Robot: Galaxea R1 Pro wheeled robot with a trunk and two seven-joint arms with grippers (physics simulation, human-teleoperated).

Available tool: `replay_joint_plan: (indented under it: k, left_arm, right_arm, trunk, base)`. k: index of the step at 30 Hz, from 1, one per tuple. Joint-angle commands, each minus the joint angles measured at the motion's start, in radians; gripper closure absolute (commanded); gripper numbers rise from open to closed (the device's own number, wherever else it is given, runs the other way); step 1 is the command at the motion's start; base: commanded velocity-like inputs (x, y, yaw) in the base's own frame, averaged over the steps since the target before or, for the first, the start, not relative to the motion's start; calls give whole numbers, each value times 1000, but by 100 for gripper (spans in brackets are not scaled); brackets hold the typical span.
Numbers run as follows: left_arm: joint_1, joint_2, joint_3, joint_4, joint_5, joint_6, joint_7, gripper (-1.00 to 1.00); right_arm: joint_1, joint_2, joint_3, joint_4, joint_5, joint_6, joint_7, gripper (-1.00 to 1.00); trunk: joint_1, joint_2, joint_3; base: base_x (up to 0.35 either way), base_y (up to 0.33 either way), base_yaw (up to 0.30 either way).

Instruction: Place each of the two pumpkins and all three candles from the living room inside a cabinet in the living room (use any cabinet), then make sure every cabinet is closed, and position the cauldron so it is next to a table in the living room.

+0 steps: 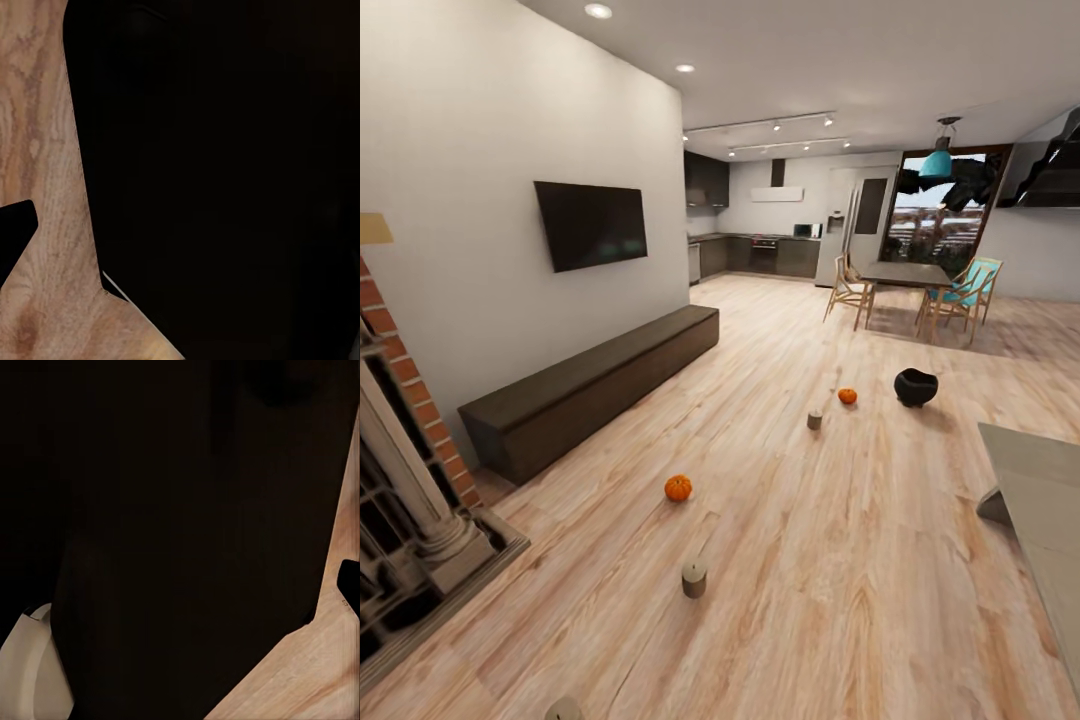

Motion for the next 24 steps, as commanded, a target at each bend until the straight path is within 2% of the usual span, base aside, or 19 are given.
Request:
replay_joint_plan:
  k: [1, 8, 24]
  left_arm:
    - [0, 0, -11, 0, 0, 0, 0, -100]
    - [0, 0, -25, 0, 1, -1, 0, -100]
    - [0, 0, -27, 0, 0, 0, 1, -100]
  right_arm:
    - [0, 0, 0, 0, 0, 0, 0, -100]
    - [0, 0, 0, 0, -1, 1, 0, -100]
    - [0, 0, 0, 0, -1, 2, 0, -100]
  trunk:
    - [0, 0, 0]
    - [0, 0, 0]
    - [0, 0, 0]
  base:
    - [48, -59, -48]
    - [12, -14, -169]
    - [8, 0, -24]
